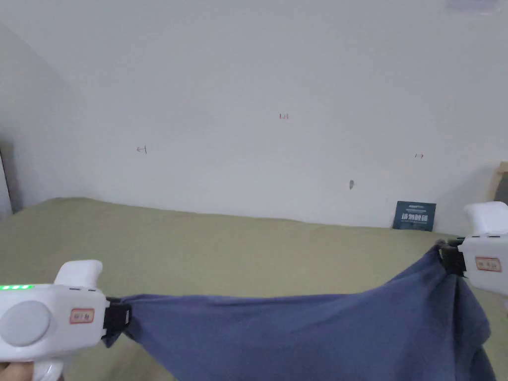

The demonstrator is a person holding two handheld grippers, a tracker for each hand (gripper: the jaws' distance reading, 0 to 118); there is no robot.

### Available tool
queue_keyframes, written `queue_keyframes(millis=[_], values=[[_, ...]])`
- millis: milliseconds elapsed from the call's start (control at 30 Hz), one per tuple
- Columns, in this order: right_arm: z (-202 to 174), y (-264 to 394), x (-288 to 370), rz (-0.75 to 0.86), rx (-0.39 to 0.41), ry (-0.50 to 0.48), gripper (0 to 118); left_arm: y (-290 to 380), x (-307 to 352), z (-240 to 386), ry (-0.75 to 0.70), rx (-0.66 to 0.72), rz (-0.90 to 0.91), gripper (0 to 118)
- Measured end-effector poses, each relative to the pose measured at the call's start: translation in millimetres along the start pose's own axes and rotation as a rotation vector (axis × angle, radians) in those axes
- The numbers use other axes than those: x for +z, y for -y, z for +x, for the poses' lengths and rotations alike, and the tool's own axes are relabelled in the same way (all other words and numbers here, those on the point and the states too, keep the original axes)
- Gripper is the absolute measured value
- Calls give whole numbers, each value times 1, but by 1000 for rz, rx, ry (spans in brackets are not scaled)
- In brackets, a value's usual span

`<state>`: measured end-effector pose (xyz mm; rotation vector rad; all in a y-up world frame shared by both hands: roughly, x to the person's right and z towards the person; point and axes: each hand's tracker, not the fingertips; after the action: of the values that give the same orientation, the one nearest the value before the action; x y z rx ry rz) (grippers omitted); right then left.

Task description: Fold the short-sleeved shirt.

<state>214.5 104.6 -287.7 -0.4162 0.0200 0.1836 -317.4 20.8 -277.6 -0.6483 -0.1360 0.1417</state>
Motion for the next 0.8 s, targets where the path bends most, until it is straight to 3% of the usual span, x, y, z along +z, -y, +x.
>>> queue_keyframes(millis=[167,333,533,800], values=[[32,-51,64,122,-34,80,0,-81,20,42,-69,-89,89,6],[52,-89,99,190,-87,101,0,-144,55,74,-75,-79,208,6],[58,-120,95,250,-180,101,0,-198,74,89,-163,-120,251,6],[51,-141,62,235,-170,93,0,-227,83,74,-245,-82,276,6]])
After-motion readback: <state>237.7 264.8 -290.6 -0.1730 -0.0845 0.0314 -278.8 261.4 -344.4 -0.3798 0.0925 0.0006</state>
